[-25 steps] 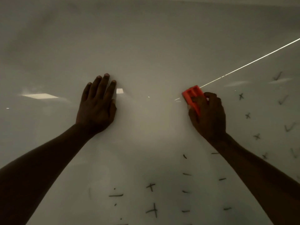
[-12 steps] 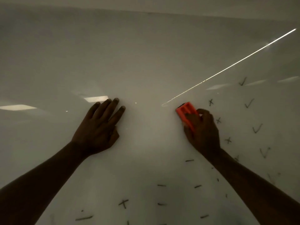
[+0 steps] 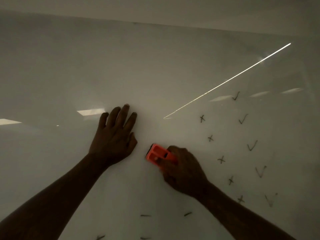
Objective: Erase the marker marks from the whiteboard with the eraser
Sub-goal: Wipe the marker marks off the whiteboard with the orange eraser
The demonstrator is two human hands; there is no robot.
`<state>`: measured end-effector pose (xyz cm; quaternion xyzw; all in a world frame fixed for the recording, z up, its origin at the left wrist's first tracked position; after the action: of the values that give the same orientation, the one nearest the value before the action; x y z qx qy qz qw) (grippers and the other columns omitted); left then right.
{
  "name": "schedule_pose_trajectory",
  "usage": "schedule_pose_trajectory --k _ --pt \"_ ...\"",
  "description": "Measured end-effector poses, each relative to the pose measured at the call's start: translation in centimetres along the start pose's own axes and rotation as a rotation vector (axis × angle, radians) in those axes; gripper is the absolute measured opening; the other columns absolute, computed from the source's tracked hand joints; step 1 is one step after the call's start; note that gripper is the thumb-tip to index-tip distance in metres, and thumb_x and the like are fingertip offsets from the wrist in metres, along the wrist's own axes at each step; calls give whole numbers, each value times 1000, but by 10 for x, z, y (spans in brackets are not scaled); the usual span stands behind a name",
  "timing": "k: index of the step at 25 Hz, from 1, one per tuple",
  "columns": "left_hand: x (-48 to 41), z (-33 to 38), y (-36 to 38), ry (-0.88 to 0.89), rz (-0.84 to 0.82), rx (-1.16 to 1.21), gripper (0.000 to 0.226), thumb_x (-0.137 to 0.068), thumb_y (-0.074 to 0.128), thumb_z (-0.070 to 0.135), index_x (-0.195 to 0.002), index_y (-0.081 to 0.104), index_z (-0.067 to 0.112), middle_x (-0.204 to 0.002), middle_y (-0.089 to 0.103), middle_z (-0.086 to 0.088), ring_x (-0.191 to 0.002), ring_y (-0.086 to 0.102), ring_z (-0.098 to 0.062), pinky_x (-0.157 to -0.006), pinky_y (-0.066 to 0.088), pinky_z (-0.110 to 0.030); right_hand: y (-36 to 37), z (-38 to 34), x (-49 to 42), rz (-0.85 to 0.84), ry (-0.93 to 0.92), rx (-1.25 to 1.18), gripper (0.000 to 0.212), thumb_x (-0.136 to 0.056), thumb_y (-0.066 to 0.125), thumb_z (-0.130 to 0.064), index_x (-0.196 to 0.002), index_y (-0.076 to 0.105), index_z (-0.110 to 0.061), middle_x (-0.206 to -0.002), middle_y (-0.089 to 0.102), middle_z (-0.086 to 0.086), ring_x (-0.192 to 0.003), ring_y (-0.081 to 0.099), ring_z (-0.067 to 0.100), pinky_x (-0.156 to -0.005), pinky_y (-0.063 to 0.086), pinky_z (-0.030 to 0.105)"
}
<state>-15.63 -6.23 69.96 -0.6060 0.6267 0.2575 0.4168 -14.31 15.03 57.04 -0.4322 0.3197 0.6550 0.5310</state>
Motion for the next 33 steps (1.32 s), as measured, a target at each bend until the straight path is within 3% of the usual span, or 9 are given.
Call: schedule_pose_trajectory --k 6,12,14,18,24,26,30,31,33 --pt "-1 4 2 -6 34 -13 65 -88 44 37 -143 51 4 -154 40 -26 -136 39 -47 -106 32 -60 -10 136 -23 320 1100 71 64 -89 44 -50 -141 45 -12 -119 48 19 -101 50 35 -79 54 44" --pt "-14 13 -5 -42 37 -18 60 -84 42 38 -125 59 -3 -138 49 -29 -119 47 -47 -90 38 -54 -7 72 -16 57 110 0 45 -90 56 -37 -134 59 -25 -122 55 18 -96 54 33 -78 50 37" --pt "-19 20 -7 -62 37 -15 57 -84 43 37 -119 59 -4 -131 49 -29 -112 47 -46 -85 39 -53 -18 138 5 89 313 90 52 -90 51 -42 -136 57 -18 -123 53 18 -98 55 37 -77 54 41" --pt "-37 37 -2 -71 50 -9 56 -83 46 37 -122 58 -2 -132 49 -29 -114 47 -45 -87 38 -53 -24 183 33 337 1166 36 63 -89 47 -46 -141 47 -9 -119 49 25 -100 54 44 -72 51 41" --pt "-111 114 18 86 37 21 59 -85 43 39 -128 58 2 -137 51 -26 -121 46 -43 -94 41 -53 -26 130 54 -16 196 36 50 -90 55 -43 -136 46 -24 -124 52 15 -97 57 28 -73 54 32" --pt "-118 124 23 71 35 12 57 -85 45 38 -127 57 2 -137 50 -27 -120 47 -43 -95 40 -54 -36 200 69 27 309 156 52 -89 52 -43 -137 49 -21 -122 52 18 -97 57 34 -72 54 36" --pt "-120 127 30 51 76 -5 58 -86 44 38 -128 56 1 -137 49 -27 -120 47 -45 -95 38 -55 -49 297 63 371 1269 76 57 -94 54 -40 -143 46 -12 -118 49 26 -101 55 46 -78 50 44" --pt "-121 127 30 52 85 -4 58 -86 43 38 -128 56 1 -136 49 -28 -119 47 -45 -94 37 -55 -46 293 43 381 1365 62 56 -94 56 -37 -144 44 -15 -118 48 26 -103 54 45 -81 49 45" --pt "-122 129 31 55 103 -7 58 -85 43 38 -127 57 0 -135 49 -28 -118 46 -45 -93 35 -54 -39 265 -8 386 1079 118 56 -92 56 -37 -144 44 -20 -114 50 22 -99 53 40 -78 50 42"
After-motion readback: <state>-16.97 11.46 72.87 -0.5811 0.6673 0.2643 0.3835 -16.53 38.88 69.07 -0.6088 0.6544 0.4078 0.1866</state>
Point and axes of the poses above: each hand's wrist, its own x-axis away from the middle knuckle, its own y-axis out of the palm, z = x × y, the point moved 3 cm from there along -x, towards the middle knuckle
